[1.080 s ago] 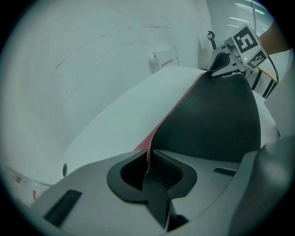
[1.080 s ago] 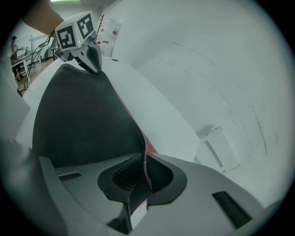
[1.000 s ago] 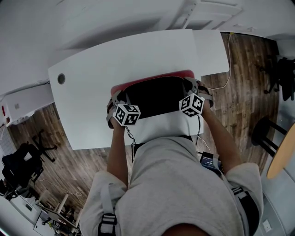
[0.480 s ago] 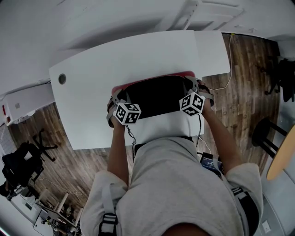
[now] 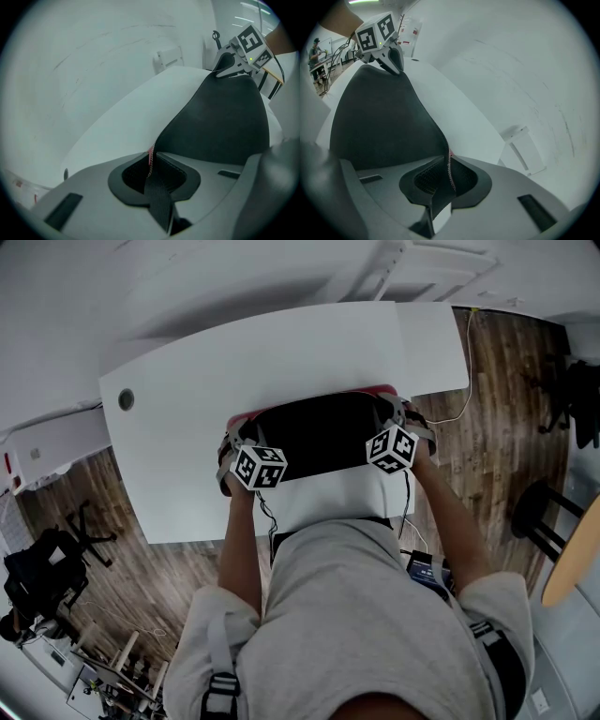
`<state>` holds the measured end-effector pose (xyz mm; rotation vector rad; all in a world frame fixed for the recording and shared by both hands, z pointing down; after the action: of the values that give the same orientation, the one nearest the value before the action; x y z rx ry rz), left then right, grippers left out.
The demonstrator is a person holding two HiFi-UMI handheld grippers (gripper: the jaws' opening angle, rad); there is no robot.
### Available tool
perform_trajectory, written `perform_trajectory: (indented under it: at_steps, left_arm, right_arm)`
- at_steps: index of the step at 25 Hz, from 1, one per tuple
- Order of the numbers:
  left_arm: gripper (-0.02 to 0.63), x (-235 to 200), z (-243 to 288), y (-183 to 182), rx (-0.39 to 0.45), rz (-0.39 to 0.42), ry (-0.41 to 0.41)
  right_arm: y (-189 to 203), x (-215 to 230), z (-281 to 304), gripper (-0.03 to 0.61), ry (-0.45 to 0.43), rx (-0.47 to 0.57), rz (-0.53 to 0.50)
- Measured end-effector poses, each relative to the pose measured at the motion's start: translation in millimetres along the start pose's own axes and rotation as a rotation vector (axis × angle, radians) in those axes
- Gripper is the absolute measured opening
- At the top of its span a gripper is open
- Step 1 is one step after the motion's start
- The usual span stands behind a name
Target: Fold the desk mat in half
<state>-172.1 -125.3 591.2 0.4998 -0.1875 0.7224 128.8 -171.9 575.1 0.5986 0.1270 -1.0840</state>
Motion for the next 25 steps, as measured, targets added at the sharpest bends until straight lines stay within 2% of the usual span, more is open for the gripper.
perform_trajectory:
  at_steps: [10, 19, 25]
  left_arm:
    - [0.064, -1, 2, 1, 0.000, -0.036, -0.018]
    - [0.124, -5, 2, 3, 0.004, -0.050, -0.061]
    - [0.133, -9, 1, 4, 0.015, -0.050, -0.067]
  right_arm:
    - [0, 2, 2, 0.078, 0.014, -0.004, 0.035]
    - [2, 9, 3, 0.143, 0.047, 0.002, 0.077]
    - [2, 14, -2, 0.176, 0.082, 0.040, 0.110]
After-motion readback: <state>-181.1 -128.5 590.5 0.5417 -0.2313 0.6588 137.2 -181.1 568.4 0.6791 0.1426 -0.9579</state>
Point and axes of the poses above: the fingertips, and each gripper's own axes: z forward along the fingers, x to its right, y out of its underside, the point moved 7 cm from there along -z, backward along the fingers, and after that the axes turned 4 degrees about z, right-handed, at the moved point
